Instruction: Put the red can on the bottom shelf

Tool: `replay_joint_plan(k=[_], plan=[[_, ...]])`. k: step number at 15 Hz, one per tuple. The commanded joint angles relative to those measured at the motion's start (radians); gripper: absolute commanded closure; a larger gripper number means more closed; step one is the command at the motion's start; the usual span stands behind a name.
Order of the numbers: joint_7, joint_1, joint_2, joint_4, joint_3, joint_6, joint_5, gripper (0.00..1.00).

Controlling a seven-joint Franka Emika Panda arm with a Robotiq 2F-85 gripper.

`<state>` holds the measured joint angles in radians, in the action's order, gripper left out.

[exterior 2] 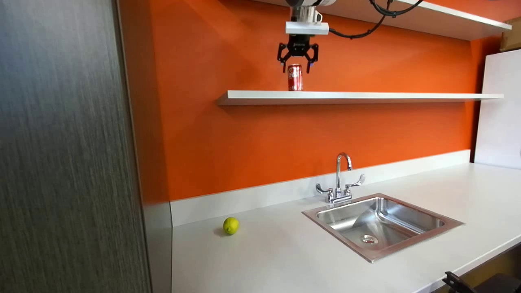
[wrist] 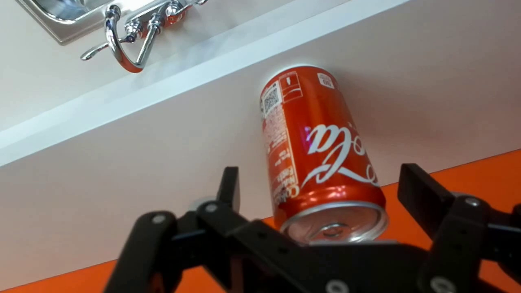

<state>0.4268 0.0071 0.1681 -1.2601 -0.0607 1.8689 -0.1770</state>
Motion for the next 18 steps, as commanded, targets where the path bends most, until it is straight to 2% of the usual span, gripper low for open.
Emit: replay_joint_plan(k=[1, 10, 18], plan=[[-0.013, 0.005, -0.019, -0.006, -0.009, -0.022, 0.016, 0.00], [0.008, 0.027, -0.127, -0.144, -0.009, 0.014, 0.011, 0.00], [0.006, 0.048, -0.322, -0.397, -0.014, 0.063, 0.019, 0.00]])
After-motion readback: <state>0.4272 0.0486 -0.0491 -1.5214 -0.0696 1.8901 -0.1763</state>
